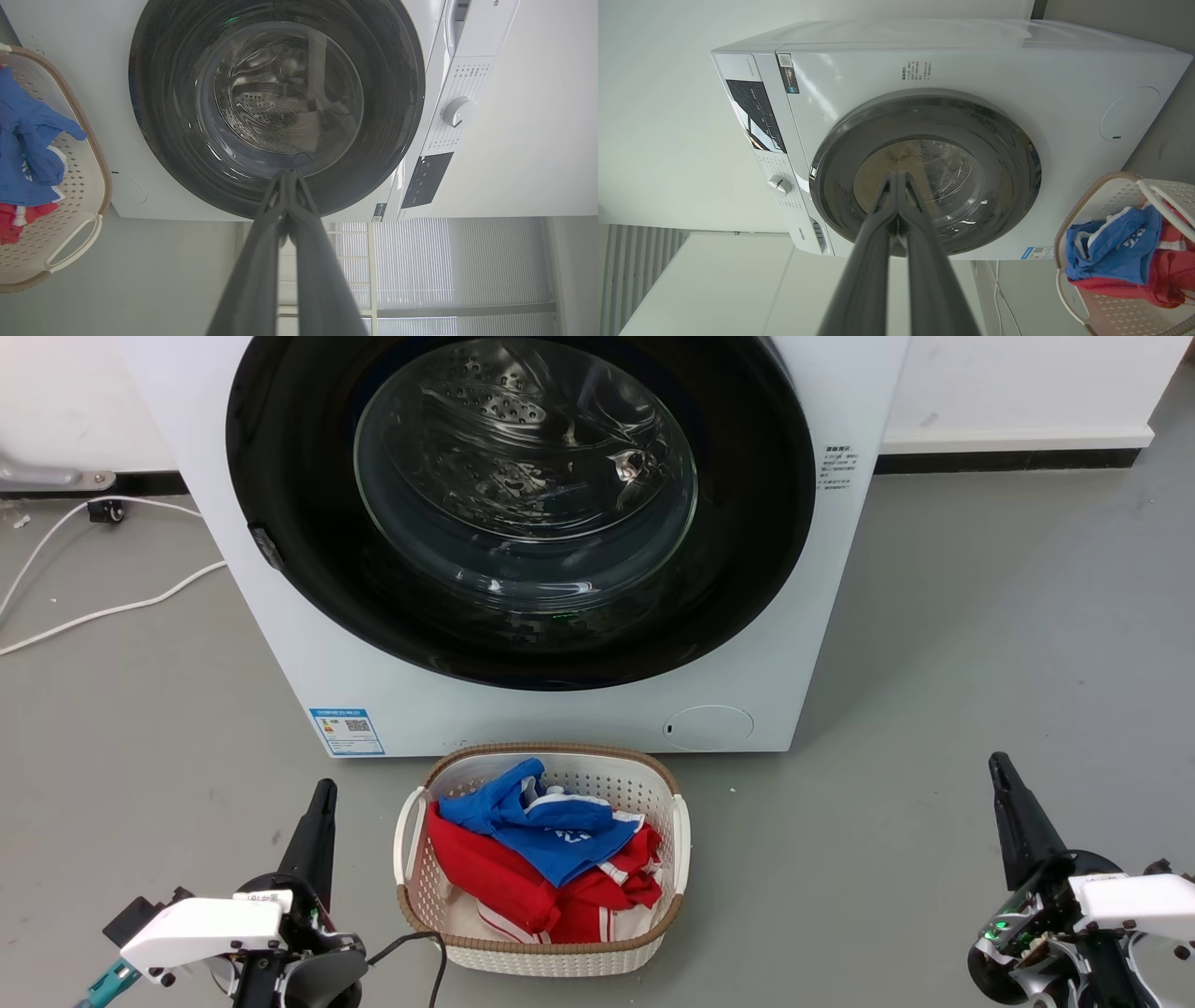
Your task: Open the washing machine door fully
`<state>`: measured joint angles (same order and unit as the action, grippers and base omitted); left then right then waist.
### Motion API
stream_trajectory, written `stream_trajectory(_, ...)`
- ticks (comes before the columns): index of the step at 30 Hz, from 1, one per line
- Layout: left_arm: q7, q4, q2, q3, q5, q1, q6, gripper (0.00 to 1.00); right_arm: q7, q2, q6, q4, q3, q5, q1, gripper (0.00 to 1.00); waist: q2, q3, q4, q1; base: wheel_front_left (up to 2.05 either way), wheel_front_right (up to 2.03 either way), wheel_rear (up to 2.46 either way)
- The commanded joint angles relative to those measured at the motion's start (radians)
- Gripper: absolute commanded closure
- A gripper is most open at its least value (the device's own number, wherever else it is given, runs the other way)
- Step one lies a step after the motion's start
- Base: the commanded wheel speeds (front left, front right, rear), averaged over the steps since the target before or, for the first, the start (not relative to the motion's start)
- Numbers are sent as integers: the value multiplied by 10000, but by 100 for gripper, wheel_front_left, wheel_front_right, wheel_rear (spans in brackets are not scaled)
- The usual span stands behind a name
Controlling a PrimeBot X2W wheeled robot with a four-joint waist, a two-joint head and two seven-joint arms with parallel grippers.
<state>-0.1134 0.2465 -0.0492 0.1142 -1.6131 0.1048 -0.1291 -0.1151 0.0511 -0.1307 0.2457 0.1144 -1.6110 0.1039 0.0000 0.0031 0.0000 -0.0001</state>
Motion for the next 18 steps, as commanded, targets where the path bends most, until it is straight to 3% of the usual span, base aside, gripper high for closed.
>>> stream_trajectory(1,-42,-30,-20,16,-1,77,-42,100,1,-27,0,3,-7,-40,108,100,0,0,0,1,0,0,0)
stream_trajectory(18,-42,-31,-20,16,-1,77,-42,100,1,-27,0,3,-7,-40,108,100,0,0,0,1,0,0,0)
